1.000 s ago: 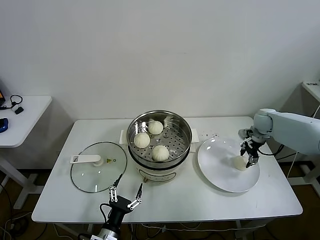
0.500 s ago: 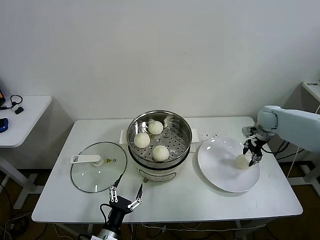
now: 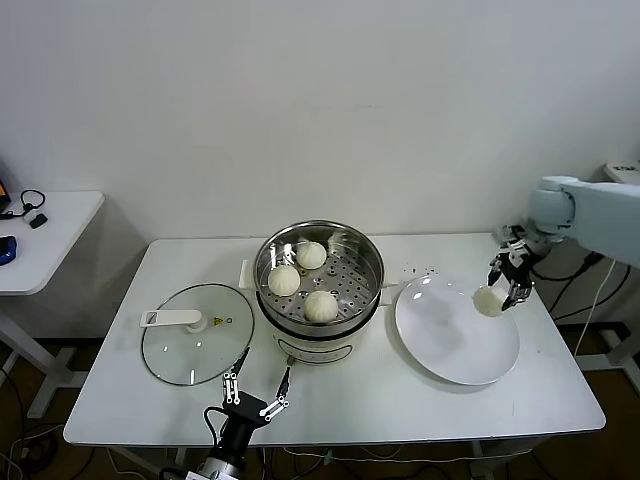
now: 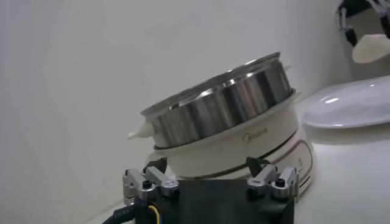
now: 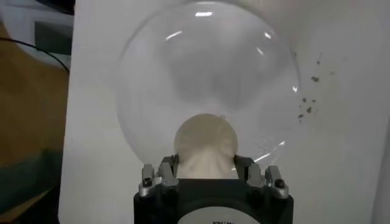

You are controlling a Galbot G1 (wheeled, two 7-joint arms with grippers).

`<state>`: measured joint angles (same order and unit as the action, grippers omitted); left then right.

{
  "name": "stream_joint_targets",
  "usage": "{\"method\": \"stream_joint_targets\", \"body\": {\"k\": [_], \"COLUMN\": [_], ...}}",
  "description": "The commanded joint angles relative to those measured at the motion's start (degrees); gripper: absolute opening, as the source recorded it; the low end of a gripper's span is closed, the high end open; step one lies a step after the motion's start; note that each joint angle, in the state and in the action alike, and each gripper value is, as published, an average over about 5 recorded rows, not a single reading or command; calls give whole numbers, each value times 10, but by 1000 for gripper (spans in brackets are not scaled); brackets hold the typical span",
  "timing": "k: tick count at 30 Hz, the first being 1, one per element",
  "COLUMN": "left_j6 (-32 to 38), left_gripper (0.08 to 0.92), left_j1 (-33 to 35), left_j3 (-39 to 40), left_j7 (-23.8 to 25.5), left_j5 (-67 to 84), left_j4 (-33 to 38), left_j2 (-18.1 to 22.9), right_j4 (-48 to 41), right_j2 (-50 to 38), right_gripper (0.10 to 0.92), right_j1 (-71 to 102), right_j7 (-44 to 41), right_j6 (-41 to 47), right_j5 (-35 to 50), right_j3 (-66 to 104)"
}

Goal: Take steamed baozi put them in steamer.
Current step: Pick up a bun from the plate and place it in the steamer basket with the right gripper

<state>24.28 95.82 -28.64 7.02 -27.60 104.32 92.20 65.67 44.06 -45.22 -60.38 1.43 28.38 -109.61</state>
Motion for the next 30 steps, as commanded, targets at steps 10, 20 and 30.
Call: {"method": "stream_joint_targets", "body": {"k": [10,20,30], "left_j6": [1,0,-1], "left_gripper": [823,823,823], "left_j1": [-9,-10,-8], "left_j3": [7,5,3], "left_j7": [0,0,0], "left_j5": [1,7,10], "left_j4": [-11,-10,-3], "left_j2": [28,28,28], "right_j4": [144,169,120], "right_j2": [68,139,207], "right_gripper": [628,628,628], "right_j1": [-247,-235,-170], "right_j7": [-10,10,36], "right_j6": [16,48,71], "right_j5": [103,167,173], "right_j3": [-84,-18,32]}}
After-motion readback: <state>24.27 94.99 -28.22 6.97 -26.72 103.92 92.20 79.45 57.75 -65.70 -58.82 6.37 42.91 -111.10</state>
